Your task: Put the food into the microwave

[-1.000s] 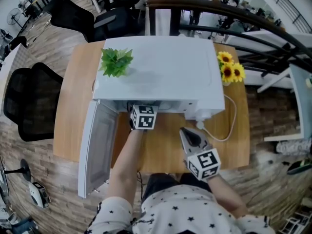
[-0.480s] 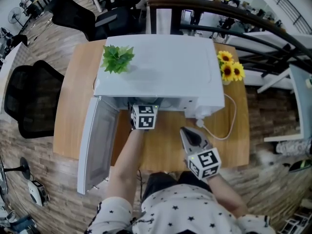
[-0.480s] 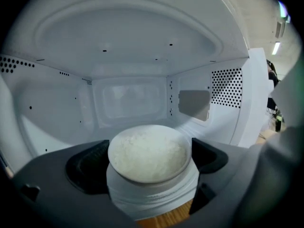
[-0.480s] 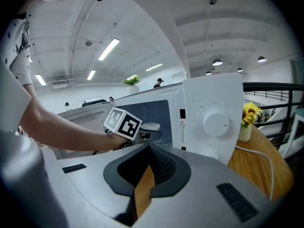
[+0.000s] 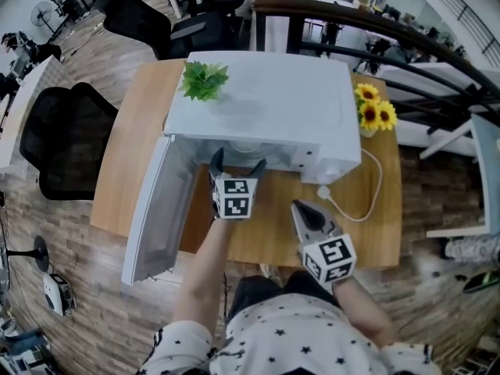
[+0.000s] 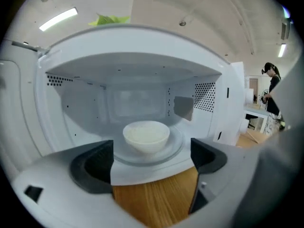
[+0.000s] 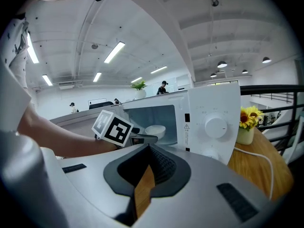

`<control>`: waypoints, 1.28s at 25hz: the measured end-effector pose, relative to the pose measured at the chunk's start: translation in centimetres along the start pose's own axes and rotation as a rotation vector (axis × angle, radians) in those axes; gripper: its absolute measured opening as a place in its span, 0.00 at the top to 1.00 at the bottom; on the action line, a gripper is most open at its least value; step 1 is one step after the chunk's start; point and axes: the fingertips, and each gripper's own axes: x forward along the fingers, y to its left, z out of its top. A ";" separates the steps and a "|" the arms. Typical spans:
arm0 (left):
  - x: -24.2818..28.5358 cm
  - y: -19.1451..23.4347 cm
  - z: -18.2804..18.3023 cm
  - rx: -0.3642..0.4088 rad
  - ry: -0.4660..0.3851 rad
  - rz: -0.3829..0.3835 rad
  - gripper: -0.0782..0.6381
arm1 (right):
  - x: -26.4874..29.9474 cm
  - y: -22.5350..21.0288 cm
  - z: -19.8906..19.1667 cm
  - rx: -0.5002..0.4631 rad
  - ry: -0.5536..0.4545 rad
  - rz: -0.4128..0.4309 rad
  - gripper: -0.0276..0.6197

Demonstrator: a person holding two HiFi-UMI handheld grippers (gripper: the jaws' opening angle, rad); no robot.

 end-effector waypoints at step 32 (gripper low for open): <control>-22.8 -10.2 -4.2 -0.121 -0.144 0.282 0.72 | -14.0 4.7 -2.9 -0.077 -0.071 0.129 0.95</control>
